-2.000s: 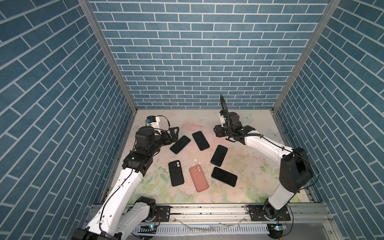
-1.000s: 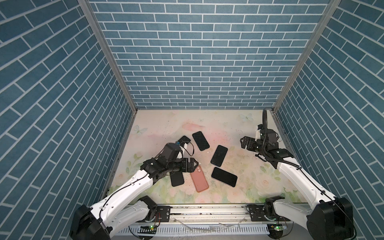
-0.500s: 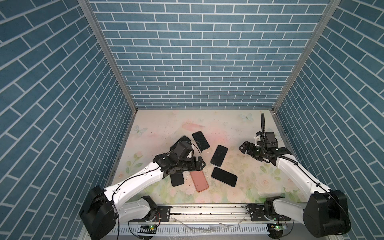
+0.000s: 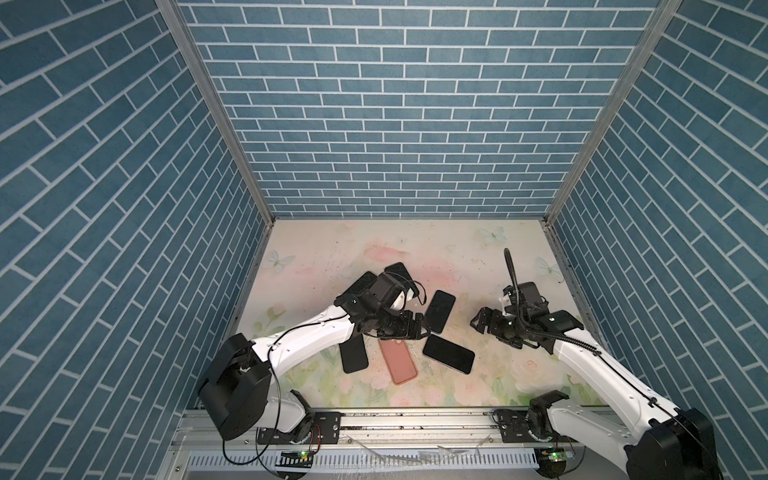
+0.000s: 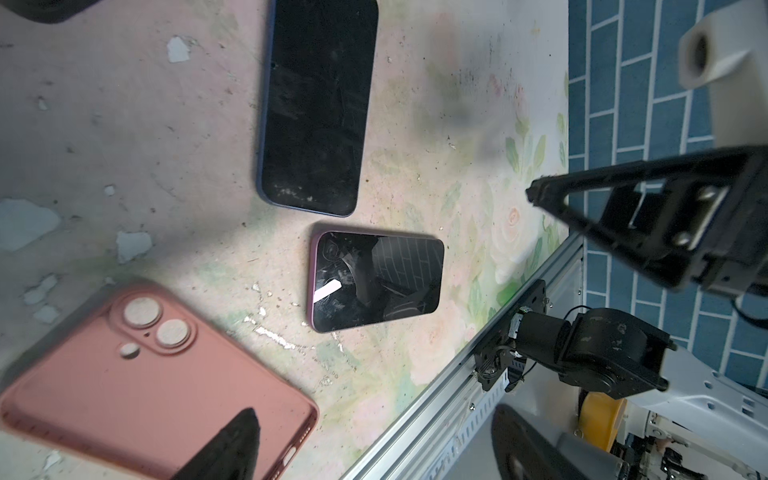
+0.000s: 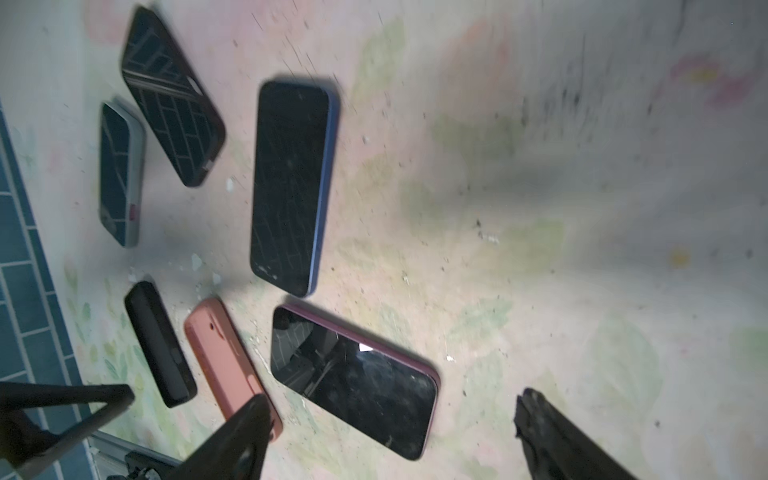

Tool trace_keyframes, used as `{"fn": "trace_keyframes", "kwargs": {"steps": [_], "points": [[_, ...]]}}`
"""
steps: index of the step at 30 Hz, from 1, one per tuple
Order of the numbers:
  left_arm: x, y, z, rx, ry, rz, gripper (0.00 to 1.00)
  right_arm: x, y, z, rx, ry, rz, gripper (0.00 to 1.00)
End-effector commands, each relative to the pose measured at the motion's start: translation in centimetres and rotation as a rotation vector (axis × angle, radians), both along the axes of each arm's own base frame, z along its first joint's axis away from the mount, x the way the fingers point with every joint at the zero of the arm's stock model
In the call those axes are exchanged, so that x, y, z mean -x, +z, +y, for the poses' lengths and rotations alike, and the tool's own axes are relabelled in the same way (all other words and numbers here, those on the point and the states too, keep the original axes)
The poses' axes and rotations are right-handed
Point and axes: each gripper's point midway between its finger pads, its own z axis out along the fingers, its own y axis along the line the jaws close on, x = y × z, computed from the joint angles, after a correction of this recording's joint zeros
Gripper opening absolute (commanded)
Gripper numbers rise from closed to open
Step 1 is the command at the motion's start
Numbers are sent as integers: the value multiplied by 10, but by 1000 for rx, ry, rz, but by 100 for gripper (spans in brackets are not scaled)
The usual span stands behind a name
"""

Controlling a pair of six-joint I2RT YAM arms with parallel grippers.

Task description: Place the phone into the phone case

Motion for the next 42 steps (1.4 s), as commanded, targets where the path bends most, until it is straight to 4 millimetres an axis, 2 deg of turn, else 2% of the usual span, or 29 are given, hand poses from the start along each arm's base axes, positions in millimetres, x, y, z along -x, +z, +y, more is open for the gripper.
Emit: {"fn": "trace_keyframes", "kwargs": {"steps": [1,2,4,5,10,15,19,29,34,36,39,42], "points": [[3,-8,-13,37,-46,22,86,10,-15,5,-13,-90,61,92],[3,-11,-16,47,-50,34,86,13,-20,7,-15,-90,72,91],[4,-21,-23,51,-69,52,99,19,-27,13,-24,-84,86,91],[5,-26,-24,39,-72,55,100,20,-29,16,-34,-81,87,91],[7,-42,-30,18,-87,50,99,27,-38,29,-90,-84,103,89],[9,-56,-37,4,-105,83,96,38,-43,27,-107,-98,118,89],[13,-61,-44,1,-118,95,92,44,-51,23,-136,-132,119,89],[23,-72,-66,32,-146,138,81,53,-69,34,-210,-111,166,88],[21,-62,-75,90,-128,114,69,55,-76,37,-257,-124,165,88],[18,-54,-75,115,-106,87,68,55,-76,37,-265,-125,155,88],[12,-42,-76,149,-87,45,66,54,-73,40,-290,-104,132,88],[9,-33,-81,187,-78,31,58,54,-68,43,-313,-74,106,88]]}}
